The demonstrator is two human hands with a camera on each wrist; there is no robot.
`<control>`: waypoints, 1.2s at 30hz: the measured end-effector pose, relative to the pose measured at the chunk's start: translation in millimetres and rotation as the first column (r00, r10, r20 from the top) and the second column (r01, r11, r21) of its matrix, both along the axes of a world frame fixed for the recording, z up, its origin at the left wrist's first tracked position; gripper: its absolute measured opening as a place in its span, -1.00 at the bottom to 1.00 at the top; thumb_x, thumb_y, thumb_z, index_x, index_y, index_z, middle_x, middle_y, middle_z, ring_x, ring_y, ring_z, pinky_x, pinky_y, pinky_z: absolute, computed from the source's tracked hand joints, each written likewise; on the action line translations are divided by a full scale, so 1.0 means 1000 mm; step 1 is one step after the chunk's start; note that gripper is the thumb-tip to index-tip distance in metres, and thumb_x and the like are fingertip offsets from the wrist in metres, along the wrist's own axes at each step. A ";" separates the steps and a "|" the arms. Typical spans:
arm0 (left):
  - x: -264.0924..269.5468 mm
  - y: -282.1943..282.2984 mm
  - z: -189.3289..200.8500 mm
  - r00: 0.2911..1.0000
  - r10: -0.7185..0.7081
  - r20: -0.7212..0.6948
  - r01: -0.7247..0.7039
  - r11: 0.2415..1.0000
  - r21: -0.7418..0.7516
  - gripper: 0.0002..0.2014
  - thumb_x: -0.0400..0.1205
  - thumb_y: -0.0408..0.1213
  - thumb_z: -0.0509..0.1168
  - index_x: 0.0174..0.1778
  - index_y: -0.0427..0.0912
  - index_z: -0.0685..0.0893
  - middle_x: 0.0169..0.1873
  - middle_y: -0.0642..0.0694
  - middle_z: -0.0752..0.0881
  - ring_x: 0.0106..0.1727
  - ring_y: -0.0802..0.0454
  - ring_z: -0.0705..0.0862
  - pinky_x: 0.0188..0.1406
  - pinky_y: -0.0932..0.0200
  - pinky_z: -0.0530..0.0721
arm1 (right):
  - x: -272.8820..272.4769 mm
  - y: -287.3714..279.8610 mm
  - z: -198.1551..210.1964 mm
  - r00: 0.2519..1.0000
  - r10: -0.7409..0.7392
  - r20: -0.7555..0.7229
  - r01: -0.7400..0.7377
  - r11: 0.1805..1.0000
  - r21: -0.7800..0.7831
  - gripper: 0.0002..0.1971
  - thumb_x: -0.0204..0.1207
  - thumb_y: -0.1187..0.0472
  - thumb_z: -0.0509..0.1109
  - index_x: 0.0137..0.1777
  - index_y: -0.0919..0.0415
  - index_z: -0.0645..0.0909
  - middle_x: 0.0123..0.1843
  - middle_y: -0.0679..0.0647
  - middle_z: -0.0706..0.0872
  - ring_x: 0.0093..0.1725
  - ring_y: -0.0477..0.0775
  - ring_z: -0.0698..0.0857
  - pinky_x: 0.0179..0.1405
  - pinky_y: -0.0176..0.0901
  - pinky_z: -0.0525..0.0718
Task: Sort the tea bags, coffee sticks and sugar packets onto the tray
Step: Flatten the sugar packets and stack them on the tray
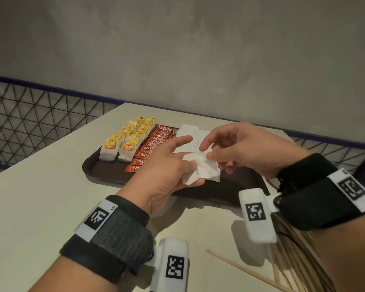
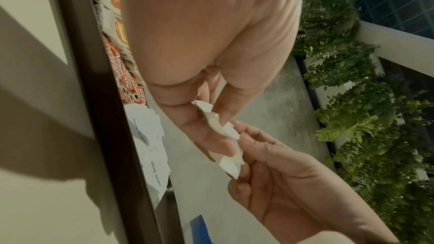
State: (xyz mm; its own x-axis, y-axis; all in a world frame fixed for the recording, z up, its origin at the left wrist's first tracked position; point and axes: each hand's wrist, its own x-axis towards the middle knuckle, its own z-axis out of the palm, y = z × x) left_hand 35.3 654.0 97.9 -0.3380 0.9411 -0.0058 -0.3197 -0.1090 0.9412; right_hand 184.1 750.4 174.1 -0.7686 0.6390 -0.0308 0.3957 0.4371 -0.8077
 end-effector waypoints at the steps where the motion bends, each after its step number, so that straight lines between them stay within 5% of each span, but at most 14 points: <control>1: 0.001 0.000 0.001 1.000 0.015 0.006 -0.015 1.000 0.004 -0.44 0.66 -0.66 0.33 0.47 -0.01 0.62 0.21 -0.23 0.83 0.05 -0.19 0.88 -0.19 0.01 0.85 | 0.001 -0.001 -0.002 0.999 -0.021 -0.046 0.024 0.998 0.058 -0.92 0.57 0.40 0.52 0.02 0.29 0.79 -0.26 0.24 0.72 -0.39 -0.03 0.65 -0.36 -0.20 0.68; 7: -0.001 0.002 0.000 0.995 0.098 0.023 -0.098 0.995 -0.015 -0.58 0.61 -0.50 0.50 0.34 -0.06 0.69 0.30 -0.29 0.77 0.06 -0.22 0.89 -0.01 -0.11 0.86 | 0.008 0.011 -0.008 0.955 -0.131 -0.265 0.142 0.990 0.022 -0.86 0.56 0.49 0.48 0.06 0.33 0.77 -0.25 0.24 0.65 -0.46 -0.01 0.63 -0.47 -0.16 0.69; 10: -0.003 0.001 0.000 0.991 0.134 0.000 -0.134 0.991 0.005 -0.64 0.60 -0.49 0.51 0.27 -0.08 0.75 0.30 -0.23 0.78 0.02 -0.15 0.90 -0.07 -0.05 0.84 | 0.004 0.017 -0.011 0.961 -0.145 -0.236 0.147 0.989 -0.011 -0.83 0.58 0.46 0.46 0.11 0.27 0.77 -0.26 0.33 0.67 -0.46 0.00 0.63 -0.49 -0.13 0.69; 14: -0.004 0.000 0.000 0.987 0.156 -0.022 -0.156 0.988 0.023 -0.67 0.61 -0.49 0.49 0.25 -0.11 0.75 0.19 -0.14 0.86 0.00 -0.14 0.90 -0.10 -0.02 0.82 | 0.001 0.017 -0.018 0.994 -0.010 -0.109 -0.002 0.994 -0.112 -0.82 0.61 0.39 0.47 0.17 0.28 0.77 0.03 0.29 0.84 -0.33 0.06 0.70 -0.42 -0.16 0.71; 22: 0.000 -0.001 0.002 0.993 0.121 -0.005 -0.121 0.991 -0.057 -0.69 0.62 -0.48 0.48 0.24 -0.12 0.72 0.10 -0.22 0.88 -0.16 -0.05 0.90 -0.38 0.17 0.77 | 0.004 0.024 -0.017 0.980 -0.039 -0.195 -0.014 0.965 -0.263 -0.89 0.65 0.46 0.39 0.13 0.42 0.68 0.05 0.34 0.86 -0.16 0.24 0.82 -0.16 -0.04 0.85; 26: 0.002 -0.002 0.003 0.994 0.107 -0.006 -0.107 0.990 -0.089 -0.72 0.64 -0.46 0.47 0.23 -0.12 0.78 0.07 -0.23 0.88 -0.12 -0.07 0.90 -0.42 0.19 0.75 | 0.005 0.025 -0.015 0.957 -0.069 -0.281 0.019 0.984 -0.178 -0.93 0.62 0.45 0.44 0.06 0.40 0.65 0.03 0.29 0.86 -0.24 0.17 0.79 -0.22 -0.03 0.76; 30: -0.003 -0.002 0.004 0.972 0.233 0.030 -0.231 0.970 -0.075 -0.80 0.68 -0.53 0.40 0.06 -0.15 0.82 0.06 -0.31 0.87 -0.10 -0.13 0.88 -0.41 0.23 0.76 | 0.006 0.027 -0.016 0.947 -0.030 -0.320 -0.004 0.994 -0.106 -0.82 0.51 0.66 0.40 -0.15 0.40 0.63 -0.06 0.39 0.83 -0.22 0.22 0.84 -0.21 -0.04 0.75; 36: -0.002 -0.004 0.007 0.970 0.239 0.037 -0.235 0.968 -0.094 -0.75 0.66 -0.63 0.34 -0.08 -0.24 0.86 0.09 -0.38 0.82 -0.14 -0.22 0.89 -0.45 0.25 0.75 | -0.002 0.022 -0.019 0.904 -0.026 -0.427 -0.005 0.998 -0.070 -0.76 0.42 0.70 0.45 -0.25 0.37 0.75 -0.07 0.34 0.86 0.02 0.36 0.83 0.07 0.01 0.85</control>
State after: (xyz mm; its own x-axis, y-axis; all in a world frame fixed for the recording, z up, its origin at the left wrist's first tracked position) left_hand 33.6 649.5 105.2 -0.5484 0.8293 -0.1068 -0.3392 -0.1039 0.9350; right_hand 182.4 772.5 154.9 -0.7109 0.6551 0.2560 0.0098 0.3731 -0.9277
